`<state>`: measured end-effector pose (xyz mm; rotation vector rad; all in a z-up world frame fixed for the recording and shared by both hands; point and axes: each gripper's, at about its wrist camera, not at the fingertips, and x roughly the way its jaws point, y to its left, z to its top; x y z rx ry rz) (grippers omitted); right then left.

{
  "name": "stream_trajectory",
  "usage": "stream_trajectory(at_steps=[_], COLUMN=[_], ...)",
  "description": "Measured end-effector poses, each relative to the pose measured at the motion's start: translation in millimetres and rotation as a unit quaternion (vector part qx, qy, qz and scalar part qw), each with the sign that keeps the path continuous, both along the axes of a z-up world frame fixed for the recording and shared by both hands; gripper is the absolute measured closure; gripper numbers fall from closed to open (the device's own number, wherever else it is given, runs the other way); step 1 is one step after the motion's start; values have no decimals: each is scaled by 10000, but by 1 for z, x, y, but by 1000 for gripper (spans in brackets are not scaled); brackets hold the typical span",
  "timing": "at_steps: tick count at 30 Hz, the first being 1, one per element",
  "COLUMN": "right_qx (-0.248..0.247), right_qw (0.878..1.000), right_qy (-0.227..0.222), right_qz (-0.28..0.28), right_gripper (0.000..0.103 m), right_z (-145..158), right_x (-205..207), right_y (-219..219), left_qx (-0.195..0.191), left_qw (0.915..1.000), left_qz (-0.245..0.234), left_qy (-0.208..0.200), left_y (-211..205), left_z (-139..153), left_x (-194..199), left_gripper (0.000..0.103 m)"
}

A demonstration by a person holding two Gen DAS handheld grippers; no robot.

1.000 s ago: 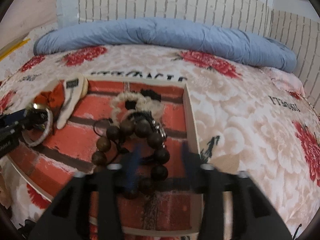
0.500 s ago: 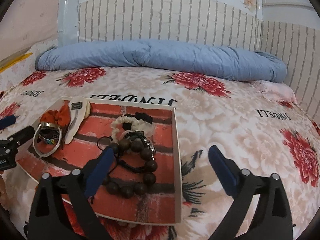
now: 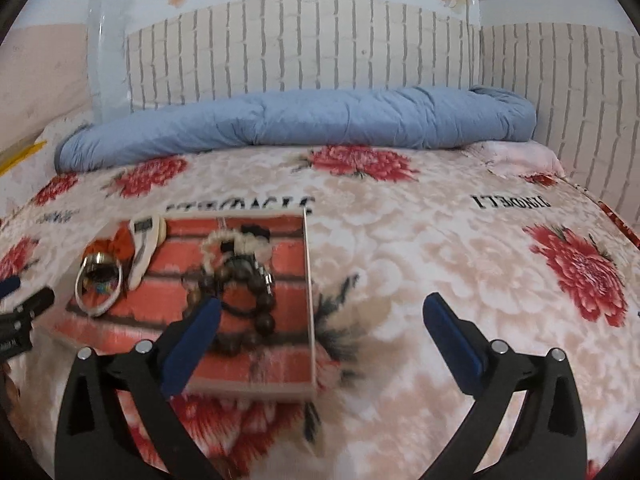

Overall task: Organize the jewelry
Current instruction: 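Move the left gripper to the black claw clip while the right gripper approaches the brown tassel pendant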

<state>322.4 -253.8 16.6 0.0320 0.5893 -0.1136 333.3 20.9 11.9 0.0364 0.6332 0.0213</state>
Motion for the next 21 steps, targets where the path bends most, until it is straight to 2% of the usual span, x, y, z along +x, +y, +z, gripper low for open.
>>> stream_trajectory(at_steps=[3,6,11,15,21], right_qx=[215,162,142,137,98], right_qw=[9997,9995,9983,9970,9957], right_qy=[95,276,541,726,895], right_qz=[12,35,132,220,212], right_gripper=[4,4,4,4,4], right_z=[0,-3,-7,-15,-33], right_x=[-20,-34,-58,-67,-73], right_y=[-10,-11,-8,-5,2], left_qx=[68,104,-158,-419,-314], left_qw=[10000,9999,9993,9965,9951], left_qz=[21,89,-119,-382,-530], left_qy=[21,47,321,610,770], left_y=[-2,-4,-10,-19,-37], left_z=[1,-1,-4,-8,-18], left_x=[-20,-43,-77,-93,-101], left_gripper=[5,5,5,5,5])
